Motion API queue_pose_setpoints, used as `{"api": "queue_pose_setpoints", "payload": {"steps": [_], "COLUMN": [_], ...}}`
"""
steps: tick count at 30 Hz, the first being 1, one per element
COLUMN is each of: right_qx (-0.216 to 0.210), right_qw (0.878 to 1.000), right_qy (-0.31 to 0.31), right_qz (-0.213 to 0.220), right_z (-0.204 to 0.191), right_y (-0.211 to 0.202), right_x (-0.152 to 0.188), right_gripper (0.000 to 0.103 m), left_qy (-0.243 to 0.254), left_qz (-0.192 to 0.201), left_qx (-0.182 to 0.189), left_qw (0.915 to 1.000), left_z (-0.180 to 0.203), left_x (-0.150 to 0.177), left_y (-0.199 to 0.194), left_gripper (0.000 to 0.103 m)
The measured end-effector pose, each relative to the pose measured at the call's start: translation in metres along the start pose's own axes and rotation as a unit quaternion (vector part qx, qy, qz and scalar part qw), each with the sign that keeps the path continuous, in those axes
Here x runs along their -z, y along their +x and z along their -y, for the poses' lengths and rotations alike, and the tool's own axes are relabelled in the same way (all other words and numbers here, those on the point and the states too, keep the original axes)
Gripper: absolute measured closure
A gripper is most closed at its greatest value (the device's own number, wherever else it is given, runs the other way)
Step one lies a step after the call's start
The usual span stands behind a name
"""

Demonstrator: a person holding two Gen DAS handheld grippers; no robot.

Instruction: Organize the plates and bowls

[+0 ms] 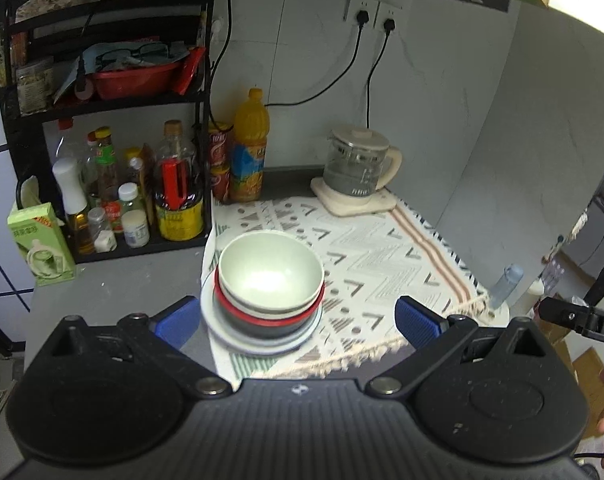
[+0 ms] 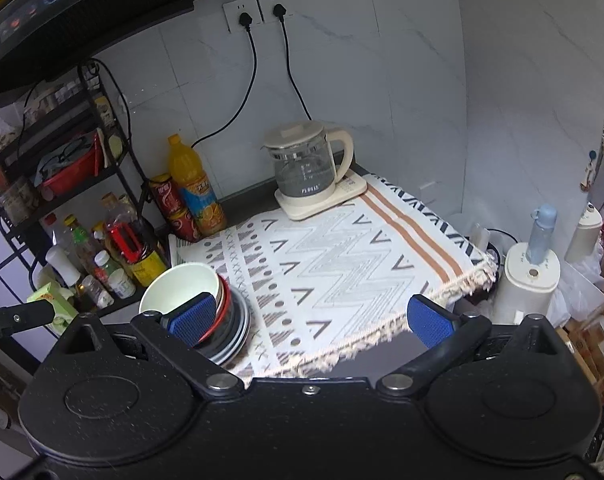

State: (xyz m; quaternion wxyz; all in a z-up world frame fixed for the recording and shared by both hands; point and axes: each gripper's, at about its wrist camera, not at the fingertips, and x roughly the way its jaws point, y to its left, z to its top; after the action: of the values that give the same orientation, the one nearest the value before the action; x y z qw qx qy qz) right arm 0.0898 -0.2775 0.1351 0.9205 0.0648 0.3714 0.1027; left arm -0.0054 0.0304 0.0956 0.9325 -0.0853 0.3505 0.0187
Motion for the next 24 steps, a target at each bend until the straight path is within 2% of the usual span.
{"api": "queue_pose_setpoints", "payload": {"steps": [6,13,24], "right_qx": [0.004,0.022,0.028], "right_qw": [1.000,1.000,1.000], "right_qy": [-0.001,-0.006,0.000], "right_qz": [-0.008,-0.015,-0.001], "right_z": [-0.007,-0.006,-0.005], "right_y": [-0.017,-0.033,-0.048], "right_x": [0.030,0.058,0.069], "right_gripper": [0.000,0.000,0.000], "left_qy": [0.019,0.008,0.010], "left_qz": [-0.016,-0.034,-0.038], "left_qx": [0.002,0.012,0.007], "left_qw": [0.9997,0.9993,0.9992], "left_z": [0.001,0.000,-0.001], "left_x": [0.025,0.042,0.051], "left_y": [-0.003,-0.001,-0.002], "left_gripper": [0.000,0.001,0.000]}}
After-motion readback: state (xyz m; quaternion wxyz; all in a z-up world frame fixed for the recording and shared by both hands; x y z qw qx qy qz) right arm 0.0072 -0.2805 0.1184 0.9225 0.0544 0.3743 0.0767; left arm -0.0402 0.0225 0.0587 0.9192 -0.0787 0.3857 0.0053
